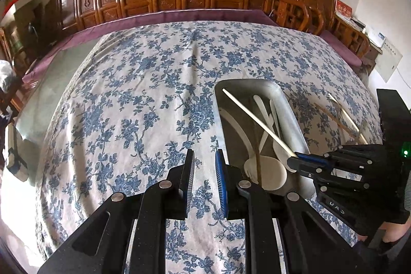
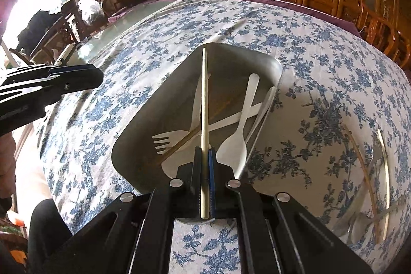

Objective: Organize utensils
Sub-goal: 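Carry the knife with the left tool into the tray while the right drops the bamboo chopstick there, then grasp the slotted metal spatula with the left tool while the right reaches toward a wooden chopstick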

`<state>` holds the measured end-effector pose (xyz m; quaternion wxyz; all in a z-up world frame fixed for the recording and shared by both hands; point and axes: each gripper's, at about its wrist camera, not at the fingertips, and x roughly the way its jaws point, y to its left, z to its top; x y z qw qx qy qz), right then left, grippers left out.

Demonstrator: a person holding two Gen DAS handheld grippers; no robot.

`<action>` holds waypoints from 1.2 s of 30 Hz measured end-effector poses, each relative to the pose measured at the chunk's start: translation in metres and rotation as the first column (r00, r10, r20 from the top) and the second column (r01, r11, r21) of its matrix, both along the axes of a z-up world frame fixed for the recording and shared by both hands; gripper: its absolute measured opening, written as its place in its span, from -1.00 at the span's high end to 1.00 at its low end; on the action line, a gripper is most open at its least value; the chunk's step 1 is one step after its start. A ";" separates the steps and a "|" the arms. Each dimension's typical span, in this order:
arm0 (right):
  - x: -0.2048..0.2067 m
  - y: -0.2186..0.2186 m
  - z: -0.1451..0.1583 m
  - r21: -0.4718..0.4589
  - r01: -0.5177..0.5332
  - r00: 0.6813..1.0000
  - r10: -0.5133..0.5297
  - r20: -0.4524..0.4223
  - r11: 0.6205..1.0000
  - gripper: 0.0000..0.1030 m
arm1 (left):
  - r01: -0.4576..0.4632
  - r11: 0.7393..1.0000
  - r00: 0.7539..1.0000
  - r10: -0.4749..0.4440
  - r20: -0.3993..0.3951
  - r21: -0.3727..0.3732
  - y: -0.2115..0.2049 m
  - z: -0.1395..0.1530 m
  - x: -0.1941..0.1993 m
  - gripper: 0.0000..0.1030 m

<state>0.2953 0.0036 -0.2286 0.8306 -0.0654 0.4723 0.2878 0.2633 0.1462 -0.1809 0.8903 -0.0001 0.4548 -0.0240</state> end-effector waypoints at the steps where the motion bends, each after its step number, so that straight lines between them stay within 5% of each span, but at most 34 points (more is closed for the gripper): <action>1: 0.000 0.001 -0.001 0.007 -0.004 1.000 0.004 -0.002 1.000 0.87 | -0.002 1.000 1.000 0.002 -0.001 -0.002 0.001 0.000 -0.001 0.70; 23: -0.008 -0.030 0.021 0.146 -0.057 0.998 0.055 0.018 0.988 0.83 | 0.011 0.999 1.000 -0.011 -0.001 0.035 -0.022 0.009 -0.008 0.70; 36: -0.029 -0.158 0.047 0.037 0.097 0.983 -0.101 0.150 0.995 0.83 | 0.109 0.994 0.993 -0.110 0.039 0.017 -0.084 0.013 -0.011 0.57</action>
